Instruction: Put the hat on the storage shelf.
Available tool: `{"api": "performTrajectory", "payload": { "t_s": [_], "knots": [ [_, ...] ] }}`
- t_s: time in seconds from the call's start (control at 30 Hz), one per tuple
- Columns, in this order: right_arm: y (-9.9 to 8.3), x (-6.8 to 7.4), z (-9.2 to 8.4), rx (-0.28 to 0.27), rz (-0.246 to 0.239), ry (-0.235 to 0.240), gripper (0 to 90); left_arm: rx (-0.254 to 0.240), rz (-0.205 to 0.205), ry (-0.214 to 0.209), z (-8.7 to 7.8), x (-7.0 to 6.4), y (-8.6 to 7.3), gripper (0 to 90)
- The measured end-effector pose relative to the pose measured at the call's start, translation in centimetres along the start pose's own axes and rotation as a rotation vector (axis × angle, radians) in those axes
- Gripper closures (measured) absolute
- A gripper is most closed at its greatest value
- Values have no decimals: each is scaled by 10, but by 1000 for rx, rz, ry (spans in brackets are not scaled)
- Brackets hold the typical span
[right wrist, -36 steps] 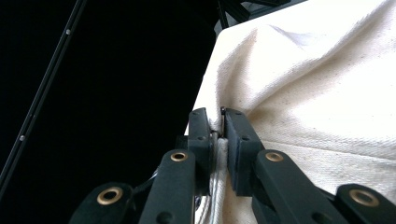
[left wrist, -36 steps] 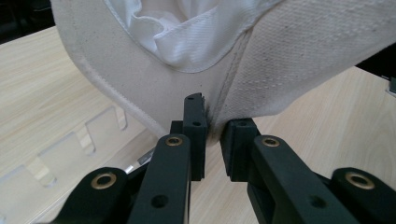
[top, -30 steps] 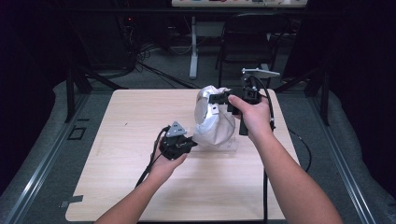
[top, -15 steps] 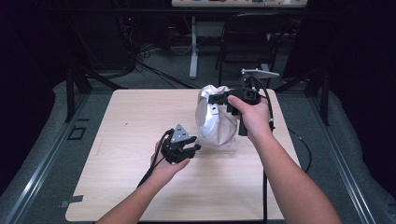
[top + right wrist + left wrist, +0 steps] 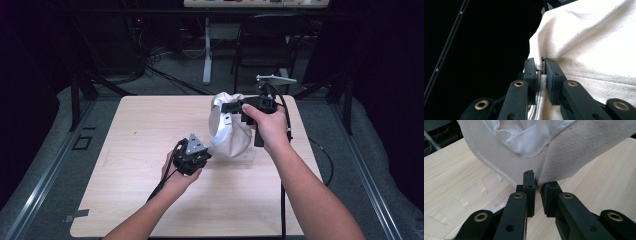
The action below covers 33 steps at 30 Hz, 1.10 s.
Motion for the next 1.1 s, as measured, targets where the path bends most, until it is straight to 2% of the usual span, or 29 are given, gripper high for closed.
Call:
{"api": "performTrajectory", "payload": {
  "t_s": [0.17, 0.33, 0.8, 0.93, 1.1],
  "knots": [
    [0, 1, 0, -7, -1, 15, 777, -5, -28, 3, 0, 5, -3, 848],
    [-1, 3, 1, 2, -14, 7, 757, -14, -62, -1, 0, 10, -7, 856],
    [-1, 0, -10, -24, -10, 12, 731, 8, -74, -5, 5, 13, -17, 859],
    [-2, -1, -12, -27, -10, 12, 729, 6, -92, -21, 7, 15, -20, 859],
    [-3, -3, -14, -34, -6, 14, 730, 50, -91, -37, 14, 17, -28, 860]
  ]
}}
Point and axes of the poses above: each handheld gripper's, and its own axes: z roughly forward along the jaws, y roughly out of its top, x roughly to its left, the point moved 7 cm from there along z, roughly forward along the jaws, and after that the axes turned 15 degrees about x, right-handed, at the moved point
